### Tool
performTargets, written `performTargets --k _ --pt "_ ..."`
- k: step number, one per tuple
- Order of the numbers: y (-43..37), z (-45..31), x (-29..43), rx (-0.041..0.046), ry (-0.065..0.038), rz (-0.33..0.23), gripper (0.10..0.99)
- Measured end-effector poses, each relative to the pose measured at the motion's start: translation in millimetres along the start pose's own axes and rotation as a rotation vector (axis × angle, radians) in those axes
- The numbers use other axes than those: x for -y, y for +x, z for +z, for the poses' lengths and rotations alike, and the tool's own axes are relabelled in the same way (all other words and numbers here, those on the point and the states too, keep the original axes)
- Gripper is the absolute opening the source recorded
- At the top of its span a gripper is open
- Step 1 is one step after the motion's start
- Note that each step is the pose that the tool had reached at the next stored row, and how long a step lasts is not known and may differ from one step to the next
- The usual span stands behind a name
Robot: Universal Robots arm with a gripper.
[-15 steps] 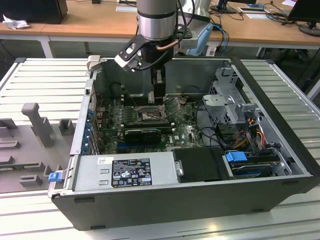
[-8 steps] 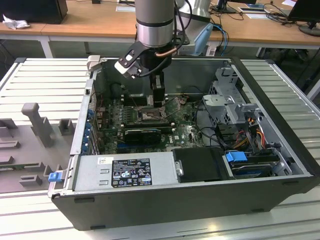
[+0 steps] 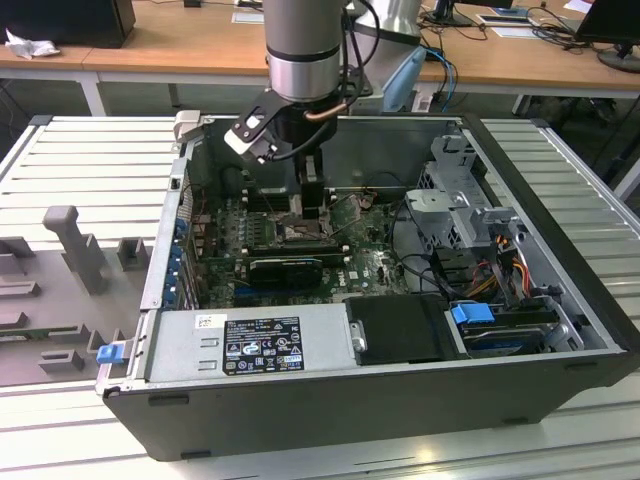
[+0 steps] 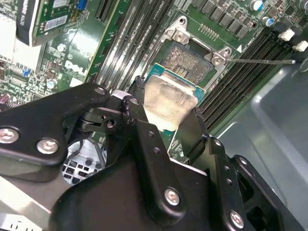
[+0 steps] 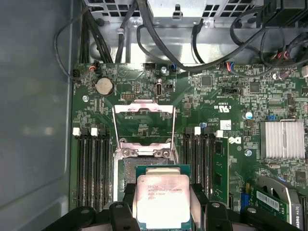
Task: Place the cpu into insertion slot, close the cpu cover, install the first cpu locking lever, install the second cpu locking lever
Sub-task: 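Place the cpu into insertion slot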
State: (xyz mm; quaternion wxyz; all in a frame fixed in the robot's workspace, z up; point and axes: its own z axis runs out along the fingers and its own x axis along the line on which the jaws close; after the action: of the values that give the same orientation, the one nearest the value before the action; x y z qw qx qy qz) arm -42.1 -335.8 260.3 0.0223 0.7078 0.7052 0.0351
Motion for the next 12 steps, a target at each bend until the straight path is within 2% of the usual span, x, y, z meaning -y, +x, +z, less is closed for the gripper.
performTargets --k 5,7,12 --pt "2.3 10.4 2.8 0.0001 0.000 0.000 0.525" --pt "2.9 18.0 3.5 0.0000 0.000 0.000 0.525" --pt "5.4 29.0 5.2 0.0025 0.000 0.000 0.525"
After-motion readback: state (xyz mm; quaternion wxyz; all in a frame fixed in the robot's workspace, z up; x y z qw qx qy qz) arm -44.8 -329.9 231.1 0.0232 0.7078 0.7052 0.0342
